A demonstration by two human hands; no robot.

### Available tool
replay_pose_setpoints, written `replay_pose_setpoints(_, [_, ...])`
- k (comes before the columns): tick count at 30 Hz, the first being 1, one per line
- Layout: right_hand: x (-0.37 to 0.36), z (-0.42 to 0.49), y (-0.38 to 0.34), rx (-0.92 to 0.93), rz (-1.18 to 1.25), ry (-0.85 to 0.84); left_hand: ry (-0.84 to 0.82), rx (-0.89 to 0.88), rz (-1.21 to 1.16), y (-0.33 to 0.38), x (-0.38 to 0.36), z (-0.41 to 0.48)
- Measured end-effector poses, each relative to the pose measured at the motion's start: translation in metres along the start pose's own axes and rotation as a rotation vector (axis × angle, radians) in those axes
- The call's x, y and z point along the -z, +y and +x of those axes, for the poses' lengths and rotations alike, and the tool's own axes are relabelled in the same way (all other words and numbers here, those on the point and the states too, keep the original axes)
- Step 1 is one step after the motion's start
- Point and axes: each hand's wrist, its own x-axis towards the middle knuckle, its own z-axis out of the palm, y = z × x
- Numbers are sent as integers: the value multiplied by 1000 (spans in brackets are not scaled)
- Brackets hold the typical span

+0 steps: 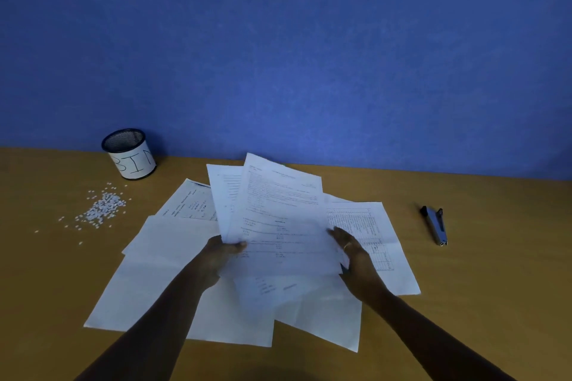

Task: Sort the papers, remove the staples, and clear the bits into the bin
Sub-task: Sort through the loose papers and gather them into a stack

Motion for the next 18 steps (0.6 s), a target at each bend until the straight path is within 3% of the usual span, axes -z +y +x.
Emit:
replay_pose_setpoints(3, [7, 6, -4, -287, 366, 97, -50, -14, -49, 0, -3, -4])
replay_pose_setpoints(8, [18, 16, -1, -601, 613, -24, -96, 1, -8, 5, -14, -12])
replay_pose_setpoints(12, [29, 17, -6, -583, 675, -121, -73, 38, 97, 9, -18, -14])
replay_pose_setpoints(18, [23, 17, -2, -467, 645, -103, -58, 84, 204, 13, -22, -20])
